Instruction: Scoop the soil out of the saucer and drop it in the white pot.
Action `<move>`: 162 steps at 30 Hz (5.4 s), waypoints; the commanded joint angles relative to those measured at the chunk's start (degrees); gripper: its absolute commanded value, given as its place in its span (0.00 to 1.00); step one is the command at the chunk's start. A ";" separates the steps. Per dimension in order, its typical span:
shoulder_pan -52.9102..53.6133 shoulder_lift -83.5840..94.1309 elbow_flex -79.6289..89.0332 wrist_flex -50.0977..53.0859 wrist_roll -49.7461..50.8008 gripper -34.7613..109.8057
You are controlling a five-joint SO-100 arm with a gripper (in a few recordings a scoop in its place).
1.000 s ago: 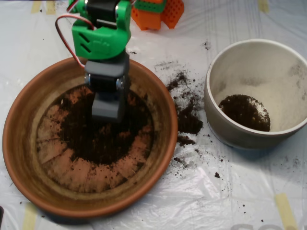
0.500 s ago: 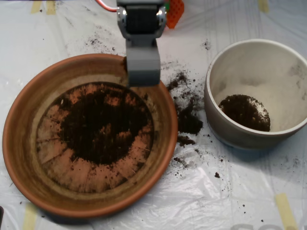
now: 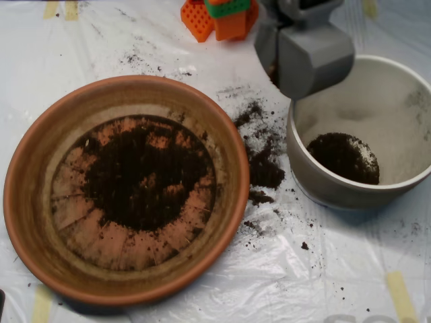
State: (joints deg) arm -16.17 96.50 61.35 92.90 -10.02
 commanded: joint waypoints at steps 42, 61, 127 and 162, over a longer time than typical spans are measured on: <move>-2.55 -9.84 -20.21 5.10 5.27 0.56; 41.40 -12.30 -6.33 -1.67 4.39 0.58; 49.04 -8.96 48.87 -52.29 -7.12 0.37; 28.12 24.52 33.66 -24.43 -5.45 0.24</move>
State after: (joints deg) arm 14.33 113.99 101.25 66.18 -15.21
